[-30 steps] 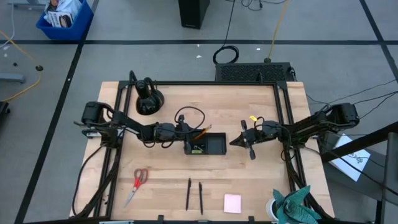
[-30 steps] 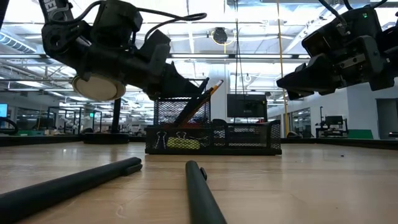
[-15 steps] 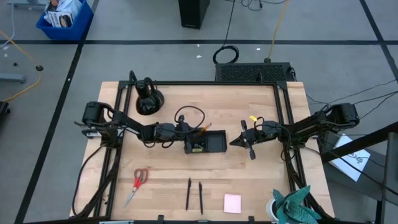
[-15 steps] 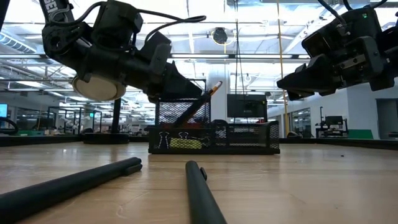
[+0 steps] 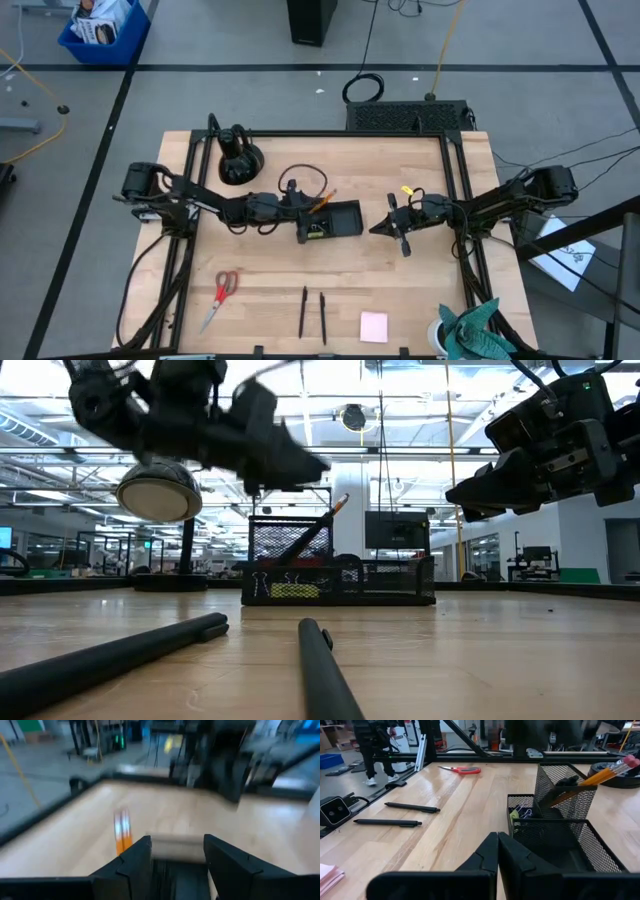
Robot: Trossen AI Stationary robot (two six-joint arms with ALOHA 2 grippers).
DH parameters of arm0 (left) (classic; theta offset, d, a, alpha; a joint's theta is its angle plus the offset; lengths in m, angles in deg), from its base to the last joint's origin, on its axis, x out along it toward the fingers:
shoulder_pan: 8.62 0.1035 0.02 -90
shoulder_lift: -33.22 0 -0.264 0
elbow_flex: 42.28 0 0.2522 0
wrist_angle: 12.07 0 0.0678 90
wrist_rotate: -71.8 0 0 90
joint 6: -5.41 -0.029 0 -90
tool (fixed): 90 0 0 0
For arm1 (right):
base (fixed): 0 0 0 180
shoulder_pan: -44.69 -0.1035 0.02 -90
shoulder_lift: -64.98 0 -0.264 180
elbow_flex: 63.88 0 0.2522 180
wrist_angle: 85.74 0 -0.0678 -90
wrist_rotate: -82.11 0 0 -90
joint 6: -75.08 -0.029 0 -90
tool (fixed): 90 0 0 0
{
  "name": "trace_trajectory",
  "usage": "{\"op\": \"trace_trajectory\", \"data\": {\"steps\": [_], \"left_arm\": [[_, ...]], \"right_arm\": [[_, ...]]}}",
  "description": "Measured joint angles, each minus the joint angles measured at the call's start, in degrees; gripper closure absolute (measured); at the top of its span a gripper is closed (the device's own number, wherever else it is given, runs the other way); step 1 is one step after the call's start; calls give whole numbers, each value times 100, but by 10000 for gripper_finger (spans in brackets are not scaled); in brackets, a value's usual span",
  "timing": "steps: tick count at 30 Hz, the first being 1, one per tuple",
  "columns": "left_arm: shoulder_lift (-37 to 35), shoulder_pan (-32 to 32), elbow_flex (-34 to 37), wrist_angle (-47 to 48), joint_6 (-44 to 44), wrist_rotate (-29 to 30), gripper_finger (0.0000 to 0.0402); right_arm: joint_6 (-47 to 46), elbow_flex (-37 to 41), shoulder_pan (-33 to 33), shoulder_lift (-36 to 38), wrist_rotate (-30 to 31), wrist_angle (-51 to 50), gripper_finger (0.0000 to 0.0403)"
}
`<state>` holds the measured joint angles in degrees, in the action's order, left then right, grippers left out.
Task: Pick and place office supplies into organizer
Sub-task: Put the black pen into the black desk organizer
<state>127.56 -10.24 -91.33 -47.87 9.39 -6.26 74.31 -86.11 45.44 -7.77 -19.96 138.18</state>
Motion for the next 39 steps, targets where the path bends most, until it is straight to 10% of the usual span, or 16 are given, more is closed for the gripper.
{"op": "trace_trajectory", "data": {"steps": [13,21,30,39], "left_arm": [[-851,-1271,-1950,4396,719,972,213],[574,-2841,-3910,7903,4833,2088,229],[2566,-3211,-6452,10372,7413,1437,262],[3212,-3070,-6958,11314,8337,129,263]], "right_arm": [[143,-2,0,0,0,-132,399],[163,-3,1,-2,-1,-293,399],[34,-2,0,-2,-2,-298,399],[37,-2,1,-2,-2,-354,399]]}}
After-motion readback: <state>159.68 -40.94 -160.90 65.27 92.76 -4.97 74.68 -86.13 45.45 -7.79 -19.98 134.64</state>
